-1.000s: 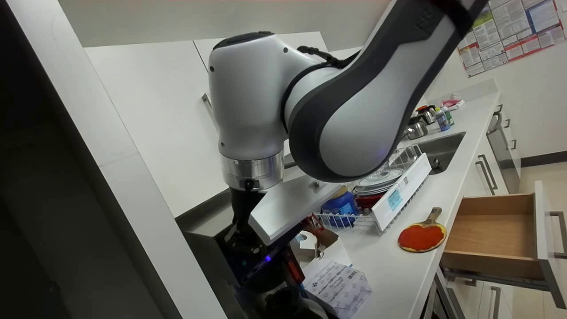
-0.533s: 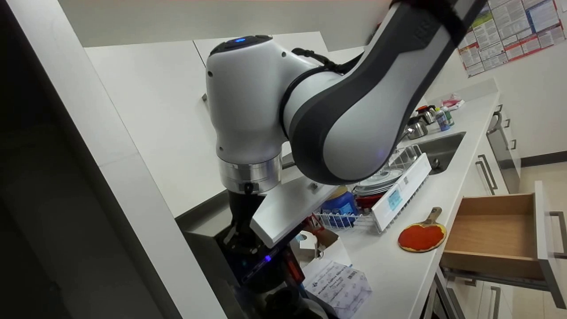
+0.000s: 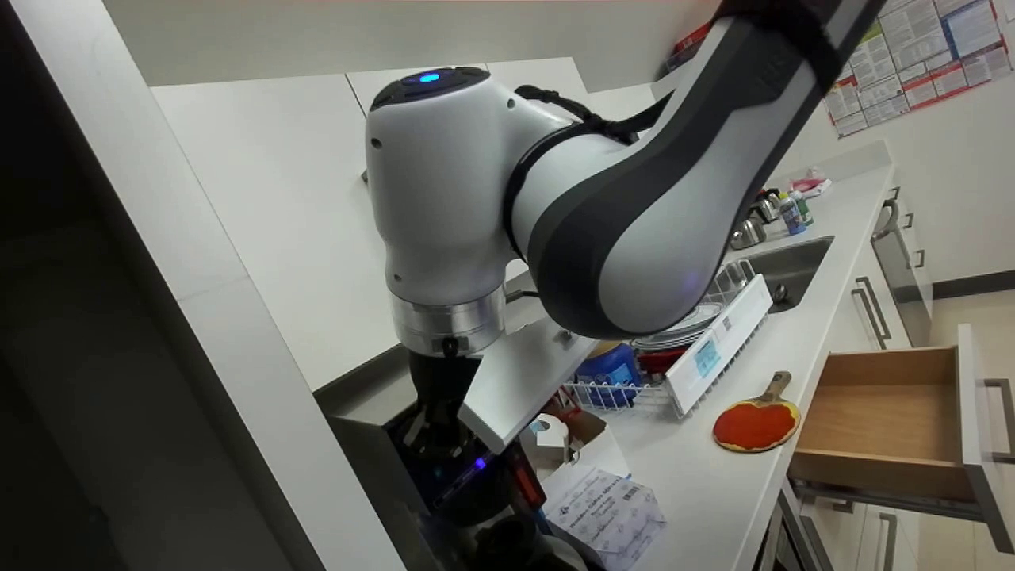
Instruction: Push the button on the coffee machine
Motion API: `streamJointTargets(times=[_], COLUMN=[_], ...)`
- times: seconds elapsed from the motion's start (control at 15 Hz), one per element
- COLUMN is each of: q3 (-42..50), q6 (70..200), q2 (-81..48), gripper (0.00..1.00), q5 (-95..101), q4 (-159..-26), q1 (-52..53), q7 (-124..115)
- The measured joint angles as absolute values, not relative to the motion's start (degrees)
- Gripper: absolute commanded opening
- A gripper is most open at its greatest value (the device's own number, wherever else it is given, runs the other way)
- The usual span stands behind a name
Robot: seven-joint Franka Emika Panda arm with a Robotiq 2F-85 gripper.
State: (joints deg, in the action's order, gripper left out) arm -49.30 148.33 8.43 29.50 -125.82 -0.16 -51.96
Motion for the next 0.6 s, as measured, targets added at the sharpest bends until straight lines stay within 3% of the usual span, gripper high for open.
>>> streamJointTargets(times=[0.6], q3=[-44.84], q6=[135.14], q2=[12.99], gripper=[0.00], q5=[18.32], q4=[-124.43], q1=[10.39], q7=[-47.46])
